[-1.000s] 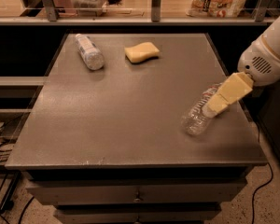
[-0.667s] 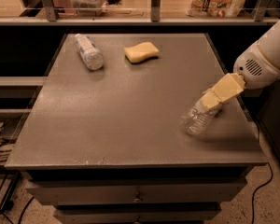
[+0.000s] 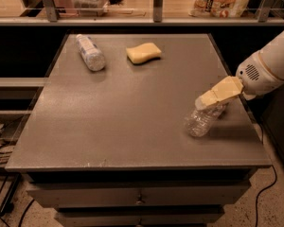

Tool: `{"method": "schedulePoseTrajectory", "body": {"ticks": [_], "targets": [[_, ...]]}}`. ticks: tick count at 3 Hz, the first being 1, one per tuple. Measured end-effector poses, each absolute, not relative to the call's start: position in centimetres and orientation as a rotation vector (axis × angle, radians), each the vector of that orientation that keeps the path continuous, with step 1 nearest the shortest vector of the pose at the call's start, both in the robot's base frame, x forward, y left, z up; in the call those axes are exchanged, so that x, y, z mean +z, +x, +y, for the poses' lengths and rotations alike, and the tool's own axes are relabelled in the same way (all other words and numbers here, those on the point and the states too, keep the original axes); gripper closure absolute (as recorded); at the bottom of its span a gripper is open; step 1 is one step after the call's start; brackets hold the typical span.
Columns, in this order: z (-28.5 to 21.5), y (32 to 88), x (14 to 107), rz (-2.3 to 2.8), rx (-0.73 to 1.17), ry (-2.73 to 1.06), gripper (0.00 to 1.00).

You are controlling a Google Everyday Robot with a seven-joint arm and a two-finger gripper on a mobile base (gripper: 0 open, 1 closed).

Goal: Move water bottle near blue plastic bottle

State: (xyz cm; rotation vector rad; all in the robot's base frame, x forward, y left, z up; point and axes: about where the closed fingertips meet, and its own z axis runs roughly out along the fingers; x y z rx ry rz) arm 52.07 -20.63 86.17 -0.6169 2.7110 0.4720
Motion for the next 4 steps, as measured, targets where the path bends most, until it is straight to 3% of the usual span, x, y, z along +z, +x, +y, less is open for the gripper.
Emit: {"method": "schedulePoseTrajectory", "body": {"ticks": [1,4], "targets": [[-20.5,52.5,84.7,2.742,0.522,-0.512,0.0],[-19.5,52.8,84.2,2.763,0.572,-0.465,0.65]]}}
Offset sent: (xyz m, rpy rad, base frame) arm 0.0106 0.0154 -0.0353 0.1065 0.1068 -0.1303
